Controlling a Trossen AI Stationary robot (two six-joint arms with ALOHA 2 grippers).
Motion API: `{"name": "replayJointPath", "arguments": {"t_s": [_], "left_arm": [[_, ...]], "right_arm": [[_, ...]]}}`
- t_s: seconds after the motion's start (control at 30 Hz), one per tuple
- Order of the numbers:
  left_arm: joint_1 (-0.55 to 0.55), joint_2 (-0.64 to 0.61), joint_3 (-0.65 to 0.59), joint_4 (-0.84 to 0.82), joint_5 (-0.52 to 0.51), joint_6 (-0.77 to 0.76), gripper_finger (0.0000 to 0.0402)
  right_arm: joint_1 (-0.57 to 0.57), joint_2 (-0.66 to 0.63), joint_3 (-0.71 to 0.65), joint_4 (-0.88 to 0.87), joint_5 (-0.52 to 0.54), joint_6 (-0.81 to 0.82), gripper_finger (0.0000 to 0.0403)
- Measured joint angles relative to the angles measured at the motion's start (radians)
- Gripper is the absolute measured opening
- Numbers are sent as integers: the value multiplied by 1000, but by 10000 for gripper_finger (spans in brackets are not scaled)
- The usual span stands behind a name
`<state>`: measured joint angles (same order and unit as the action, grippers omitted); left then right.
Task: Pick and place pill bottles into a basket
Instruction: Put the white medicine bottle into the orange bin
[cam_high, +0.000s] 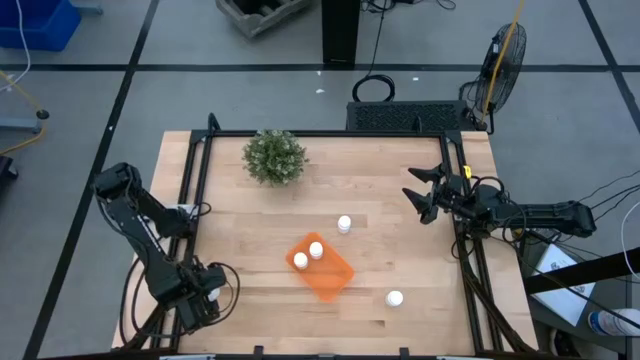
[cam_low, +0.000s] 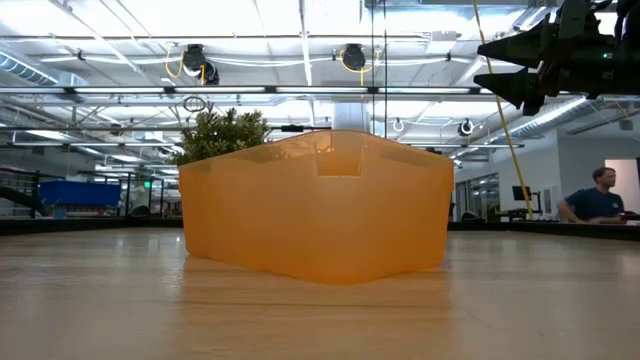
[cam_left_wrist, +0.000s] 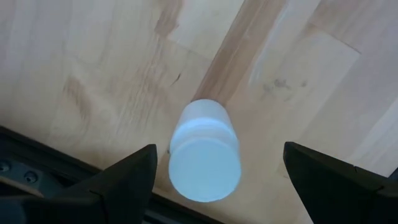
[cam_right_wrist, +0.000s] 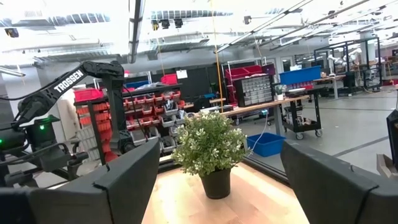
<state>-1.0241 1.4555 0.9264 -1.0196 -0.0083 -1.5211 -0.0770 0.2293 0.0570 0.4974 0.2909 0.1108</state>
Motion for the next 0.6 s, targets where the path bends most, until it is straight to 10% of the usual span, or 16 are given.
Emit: {"name": "replayJointPath", "arguments": {"t_s": [0.6], "left_arm": [[0, 0, -1, -4, -19, 16, 351]], "right_arm": [[0, 0, 0, -17, -5, -17, 325]]}}
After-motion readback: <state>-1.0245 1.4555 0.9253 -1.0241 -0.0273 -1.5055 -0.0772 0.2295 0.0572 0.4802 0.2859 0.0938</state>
